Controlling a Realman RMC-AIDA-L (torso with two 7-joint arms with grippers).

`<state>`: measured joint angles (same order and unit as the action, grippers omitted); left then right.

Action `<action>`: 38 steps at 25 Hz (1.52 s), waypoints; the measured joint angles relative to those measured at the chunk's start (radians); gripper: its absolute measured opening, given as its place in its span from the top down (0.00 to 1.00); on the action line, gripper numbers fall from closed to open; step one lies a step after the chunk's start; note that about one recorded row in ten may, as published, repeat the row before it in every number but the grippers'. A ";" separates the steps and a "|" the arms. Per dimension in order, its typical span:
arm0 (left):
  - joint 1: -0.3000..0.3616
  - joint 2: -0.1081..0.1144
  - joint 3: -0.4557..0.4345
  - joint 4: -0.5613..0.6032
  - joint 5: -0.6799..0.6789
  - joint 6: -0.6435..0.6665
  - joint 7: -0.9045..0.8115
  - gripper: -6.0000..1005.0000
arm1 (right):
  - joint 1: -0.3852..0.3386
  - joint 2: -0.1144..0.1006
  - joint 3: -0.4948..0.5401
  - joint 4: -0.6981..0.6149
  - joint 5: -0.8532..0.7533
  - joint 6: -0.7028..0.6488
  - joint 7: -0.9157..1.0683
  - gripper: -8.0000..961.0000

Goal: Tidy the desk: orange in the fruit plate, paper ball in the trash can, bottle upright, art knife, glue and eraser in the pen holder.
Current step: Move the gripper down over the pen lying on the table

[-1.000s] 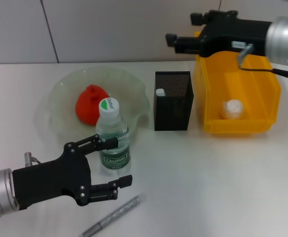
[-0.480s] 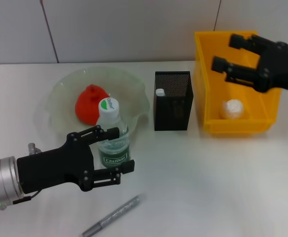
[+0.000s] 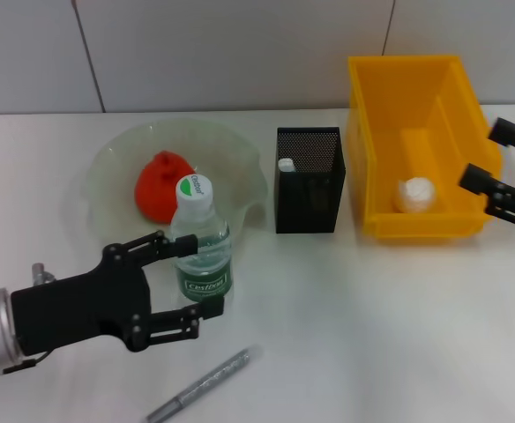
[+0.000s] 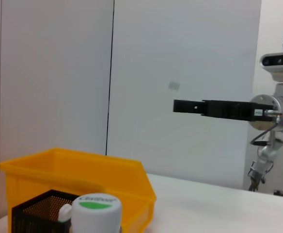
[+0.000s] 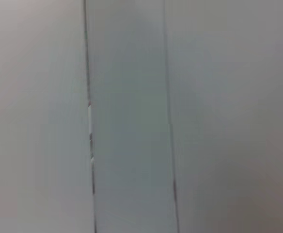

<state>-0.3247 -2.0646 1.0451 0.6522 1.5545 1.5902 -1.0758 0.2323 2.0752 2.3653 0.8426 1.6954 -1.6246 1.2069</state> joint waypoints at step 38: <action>0.141 -0.006 0.245 0.988 0.689 -0.094 -0.990 0.17 | 0.038 0.001 0.070 -0.240 0.008 0.031 -0.162 0.16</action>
<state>-0.1840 -2.0708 1.2905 1.6398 2.2437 1.4959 -2.0658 0.2703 2.0765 2.4358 0.6022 1.7034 -1.5935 1.0453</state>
